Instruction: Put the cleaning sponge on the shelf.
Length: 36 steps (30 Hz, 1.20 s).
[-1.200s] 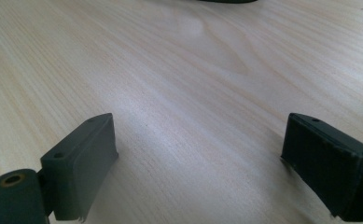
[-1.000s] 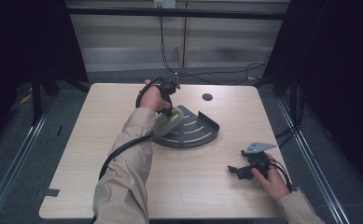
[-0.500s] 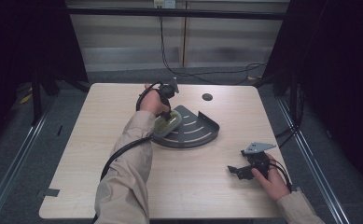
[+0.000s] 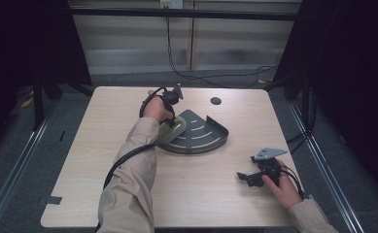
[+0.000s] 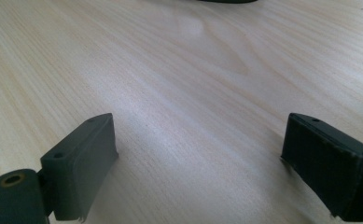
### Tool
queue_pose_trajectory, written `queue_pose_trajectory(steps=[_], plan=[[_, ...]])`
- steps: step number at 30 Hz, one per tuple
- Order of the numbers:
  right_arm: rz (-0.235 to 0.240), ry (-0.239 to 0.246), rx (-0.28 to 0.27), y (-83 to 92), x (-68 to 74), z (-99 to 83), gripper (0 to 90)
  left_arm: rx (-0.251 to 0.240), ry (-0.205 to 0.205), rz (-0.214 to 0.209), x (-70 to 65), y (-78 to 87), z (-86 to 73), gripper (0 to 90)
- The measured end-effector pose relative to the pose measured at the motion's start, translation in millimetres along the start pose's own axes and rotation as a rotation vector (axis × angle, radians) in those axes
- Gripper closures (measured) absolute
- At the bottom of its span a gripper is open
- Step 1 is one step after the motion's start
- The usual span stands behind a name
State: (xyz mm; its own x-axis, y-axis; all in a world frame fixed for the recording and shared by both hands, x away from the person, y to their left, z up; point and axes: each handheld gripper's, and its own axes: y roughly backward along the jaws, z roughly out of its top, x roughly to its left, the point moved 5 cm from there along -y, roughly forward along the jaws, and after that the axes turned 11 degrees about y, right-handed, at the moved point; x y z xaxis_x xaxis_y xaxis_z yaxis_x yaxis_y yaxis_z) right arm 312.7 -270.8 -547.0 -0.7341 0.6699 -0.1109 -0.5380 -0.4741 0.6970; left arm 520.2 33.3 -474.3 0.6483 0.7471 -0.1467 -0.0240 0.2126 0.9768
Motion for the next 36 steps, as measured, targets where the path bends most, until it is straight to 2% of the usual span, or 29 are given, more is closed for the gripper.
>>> queue_pose_trajectory(steps=[11,18,25,28,30,32,36], plan=[[-0.001,0.0,0.001,0.1,0.0,0.0,9.3,-0.011,0.011,0.012,1.1,-2.9,-1.9,70.1],[0.0,0.0,0.0,0.0,0.0,0.0,9.3,-0.027,0.041,0.025,3.2,-1.3,-3.7,62.8],[0.0,-0.002,0.001,0.0,0.1,0.0,9.3,-0.044,0.059,0.041,1.6,8.5,-5.2,59.1],[-0.003,0.003,0.001,0.1,-0.3,-0.1,9.3,-0.046,0.052,0.048,1.4,11.7,-5.3,56.0],[-0.002,0.0,0.001,0.0,0.0,-0.1,9.3,-0.053,0.065,0.049,-0.1,14.0,-5.6,54.5],[-0.001,0.0,0.001,0.0,0.0,0.0,9.3,-0.05,0.056,0.056,-0.2,16.4,-5.8,53.0],[-0.001,-0.001,0.001,0.0,0.0,0.0,9.3,-0.067,0.065,0.069,-1.8,20.5,-6.2,46.5]])
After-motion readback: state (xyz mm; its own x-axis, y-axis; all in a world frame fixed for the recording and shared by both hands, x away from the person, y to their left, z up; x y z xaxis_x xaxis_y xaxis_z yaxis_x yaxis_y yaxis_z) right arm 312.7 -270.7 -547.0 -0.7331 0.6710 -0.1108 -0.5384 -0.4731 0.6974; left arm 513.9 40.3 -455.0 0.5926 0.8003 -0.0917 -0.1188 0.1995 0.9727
